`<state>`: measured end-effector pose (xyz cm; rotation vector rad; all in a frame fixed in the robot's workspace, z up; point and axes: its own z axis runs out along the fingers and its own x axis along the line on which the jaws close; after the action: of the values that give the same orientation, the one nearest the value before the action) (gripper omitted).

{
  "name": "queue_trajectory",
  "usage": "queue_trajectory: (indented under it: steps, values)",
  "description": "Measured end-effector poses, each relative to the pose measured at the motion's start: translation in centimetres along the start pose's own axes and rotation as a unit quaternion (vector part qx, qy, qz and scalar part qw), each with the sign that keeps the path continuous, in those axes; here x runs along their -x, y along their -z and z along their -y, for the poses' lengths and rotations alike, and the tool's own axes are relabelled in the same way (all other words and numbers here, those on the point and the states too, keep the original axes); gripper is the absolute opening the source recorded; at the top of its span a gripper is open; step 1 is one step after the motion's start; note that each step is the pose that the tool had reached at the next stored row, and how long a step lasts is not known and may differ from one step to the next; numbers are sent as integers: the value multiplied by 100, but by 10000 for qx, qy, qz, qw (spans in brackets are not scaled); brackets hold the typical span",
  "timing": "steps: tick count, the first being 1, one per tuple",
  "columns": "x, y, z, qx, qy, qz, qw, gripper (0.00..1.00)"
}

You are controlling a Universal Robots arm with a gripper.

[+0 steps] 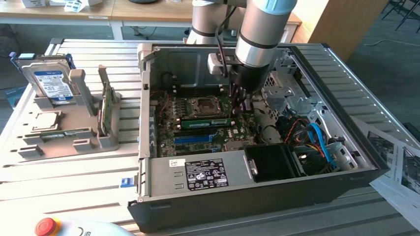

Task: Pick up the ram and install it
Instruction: 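Press down the ram until it locks into place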

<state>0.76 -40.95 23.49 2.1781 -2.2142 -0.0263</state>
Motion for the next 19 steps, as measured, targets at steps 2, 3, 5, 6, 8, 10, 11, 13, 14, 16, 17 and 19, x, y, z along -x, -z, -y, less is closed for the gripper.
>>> queue_trajectory:
  steps: [2, 3, 5, 6, 8, 10, 11, 13, 14, 16, 17, 19]
  values:
    - [0, -13, 0, 0, 0, 1, 10000, 11]
    - [0, -17, 0, 0, 0, 0, 10000, 11]
    - [0, -20, 0, 0, 0, -1, 10000, 11]
    - [0, -20, 0, 1, 0, -1, 10000, 11]
    - [2, -21, 1, 0, 0, 0, 10000, 11]
    - [11, -23, 0, 0, -1, 1, 10000, 11]
    - [23, -25, 0, 0, 0, 0, 10000, 11]
    - [36, -28, 0, 0, 0, 1, 10000, 11]
    - [40, -28, 1, 0, 0, 0, 10000, 11]
    - [52, -32, 0, 0, 0, 1, 10000, 11]
    - [52, -32, 0, 0, 0, 0, 10000, 11]
    - [52, -32, 0, 0, 0, 0, 10000, 11]
